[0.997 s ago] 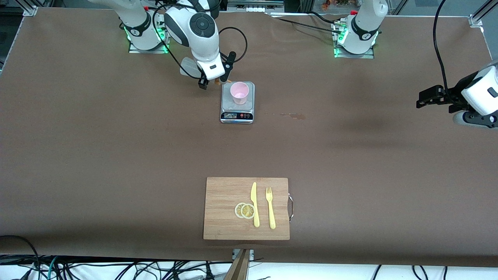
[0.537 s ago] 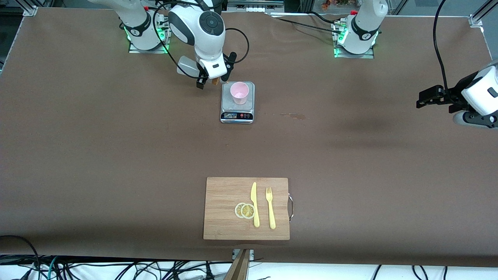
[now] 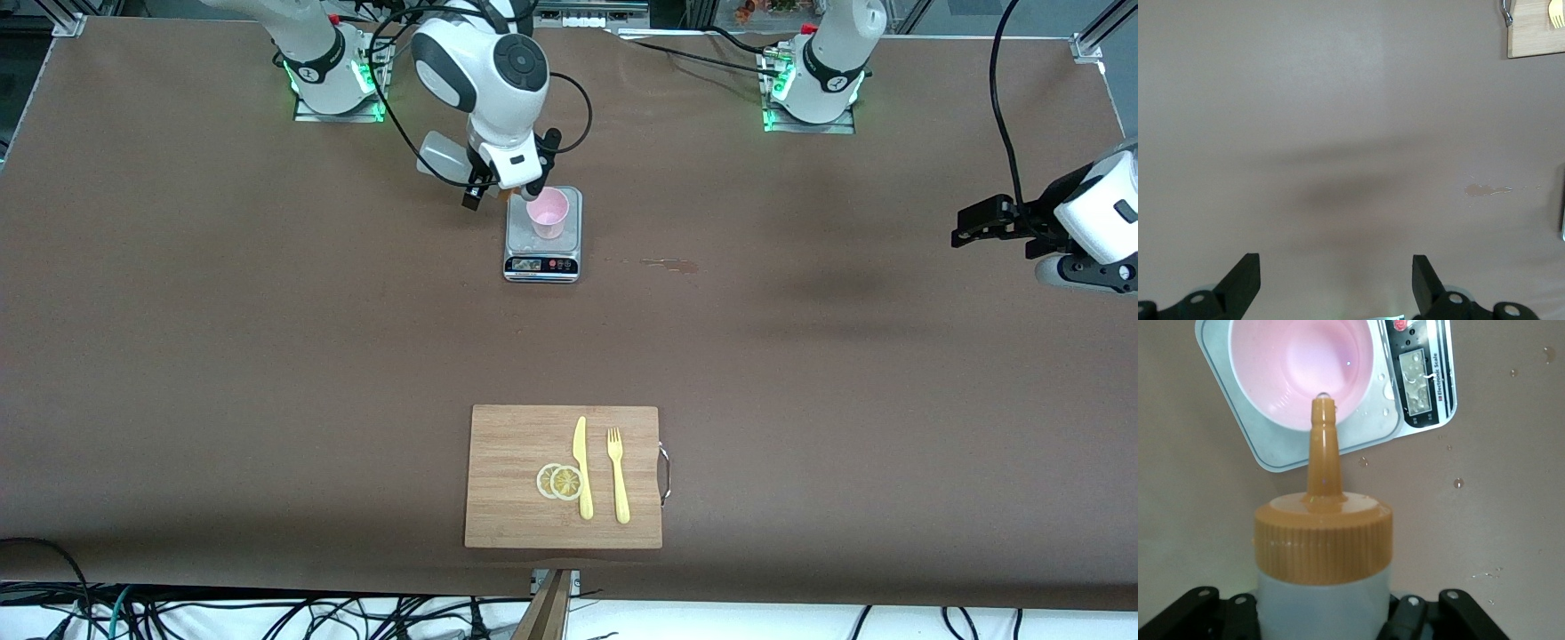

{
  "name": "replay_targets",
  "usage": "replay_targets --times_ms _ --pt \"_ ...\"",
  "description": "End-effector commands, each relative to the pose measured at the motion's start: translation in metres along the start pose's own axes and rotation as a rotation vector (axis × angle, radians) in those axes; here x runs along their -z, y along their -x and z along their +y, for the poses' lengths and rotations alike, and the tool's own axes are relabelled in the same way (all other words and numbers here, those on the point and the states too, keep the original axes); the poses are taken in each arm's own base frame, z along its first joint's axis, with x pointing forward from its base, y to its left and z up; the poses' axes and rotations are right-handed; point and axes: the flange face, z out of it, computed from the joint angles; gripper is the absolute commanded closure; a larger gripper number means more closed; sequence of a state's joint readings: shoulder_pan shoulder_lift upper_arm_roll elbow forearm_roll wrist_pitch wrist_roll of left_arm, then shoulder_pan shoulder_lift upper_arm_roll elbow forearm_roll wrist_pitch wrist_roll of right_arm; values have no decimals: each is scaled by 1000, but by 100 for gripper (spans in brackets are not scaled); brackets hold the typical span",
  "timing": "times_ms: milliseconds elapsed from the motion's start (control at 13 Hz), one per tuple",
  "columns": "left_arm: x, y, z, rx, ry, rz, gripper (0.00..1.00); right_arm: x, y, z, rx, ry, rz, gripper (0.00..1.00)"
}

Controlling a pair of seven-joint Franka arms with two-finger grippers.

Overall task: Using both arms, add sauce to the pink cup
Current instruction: 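Tilt the bottle nozzle over the pink cup with the right gripper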

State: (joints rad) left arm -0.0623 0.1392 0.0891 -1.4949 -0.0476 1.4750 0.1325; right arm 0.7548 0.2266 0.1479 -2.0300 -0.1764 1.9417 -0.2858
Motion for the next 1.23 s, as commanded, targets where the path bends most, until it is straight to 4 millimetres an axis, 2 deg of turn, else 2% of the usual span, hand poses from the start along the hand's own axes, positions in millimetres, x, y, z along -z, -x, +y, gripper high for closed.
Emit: replay_targets --times_ms 0,383,537,690,843,1150 --pt "6 -2 0 -22 -3 -4 0 4 -8 -5 0 19 -38 100" --pt "5 -2 0 -22 -2 -5 0 1 -8 -8 10 36 -75 100" --pt "5 -2 0 -22 -2 -5 0 9 -9 -6 5 39 -59 100" --pt "5 -2 0 -22 -2 -5 0 23 -8 -2 -4 41 -39 100" --pt "5 -2 -1 -21 -2 -5 0 47 2 4 -19 43 -3 100" --pt "5 -2 -1 -21 -2 -5 0 93 45 45 -61 -48 132 100"
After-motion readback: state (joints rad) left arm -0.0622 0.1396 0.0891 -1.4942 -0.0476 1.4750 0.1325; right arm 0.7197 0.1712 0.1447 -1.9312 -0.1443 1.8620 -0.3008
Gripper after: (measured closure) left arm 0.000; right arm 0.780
